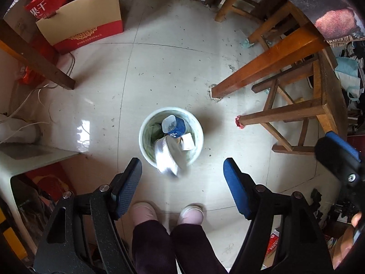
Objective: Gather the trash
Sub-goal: 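Open the right tool to drop the blue cup into the bucket while the left tool releases the silver lid, then move both open tools back up to the cluttered table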
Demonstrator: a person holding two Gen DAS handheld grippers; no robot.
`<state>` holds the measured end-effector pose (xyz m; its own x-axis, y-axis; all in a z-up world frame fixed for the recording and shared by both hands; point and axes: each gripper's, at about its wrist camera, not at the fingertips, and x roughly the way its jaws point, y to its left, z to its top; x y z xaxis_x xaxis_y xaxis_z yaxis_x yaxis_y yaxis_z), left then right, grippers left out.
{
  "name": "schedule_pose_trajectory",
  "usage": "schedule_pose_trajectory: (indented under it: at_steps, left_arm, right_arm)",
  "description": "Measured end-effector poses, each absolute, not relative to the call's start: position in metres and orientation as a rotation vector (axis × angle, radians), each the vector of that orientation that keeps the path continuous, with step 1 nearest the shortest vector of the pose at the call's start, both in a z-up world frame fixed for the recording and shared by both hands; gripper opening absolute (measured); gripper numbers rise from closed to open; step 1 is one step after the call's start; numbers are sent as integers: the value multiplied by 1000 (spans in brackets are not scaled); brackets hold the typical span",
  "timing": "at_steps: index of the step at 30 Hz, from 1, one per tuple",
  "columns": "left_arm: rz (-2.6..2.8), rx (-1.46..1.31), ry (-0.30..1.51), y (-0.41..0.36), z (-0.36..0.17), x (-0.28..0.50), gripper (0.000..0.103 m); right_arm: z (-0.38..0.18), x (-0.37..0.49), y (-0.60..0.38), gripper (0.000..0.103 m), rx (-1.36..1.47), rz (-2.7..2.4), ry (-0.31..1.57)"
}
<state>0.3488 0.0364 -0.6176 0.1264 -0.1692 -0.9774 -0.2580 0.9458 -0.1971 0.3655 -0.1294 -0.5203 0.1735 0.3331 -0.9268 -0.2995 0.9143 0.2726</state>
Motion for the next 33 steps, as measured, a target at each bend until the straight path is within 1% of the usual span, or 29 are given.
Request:
schedule_pose_trajectory:
  at_steps: [4,9,14,19,24,33]
  left_arm:
    - [72,-296,1432,34,-595,345,73]
    - [80,-270,1388,38,-543,340,73]
    - [93,-242,1330,48,-465,334,73]
    - [94,-213,1231,52,-372,328,73]
    - [80,-193,1127,52,-285,318,73]
    - [32,-156,933,54,-142,284,73]
  right_arm:
    - [-504,363,-130,64,50,451,1310]
    - [-465,358,-130,64,53,455,1287]
    - [-409,352,-128,64,58,454,1251]
    - [-340,346,-124,64,63,470,1186]
    - [-261,335,-119,64,62,496,1093]
    - [-142,308,-117,64,24,492,902]
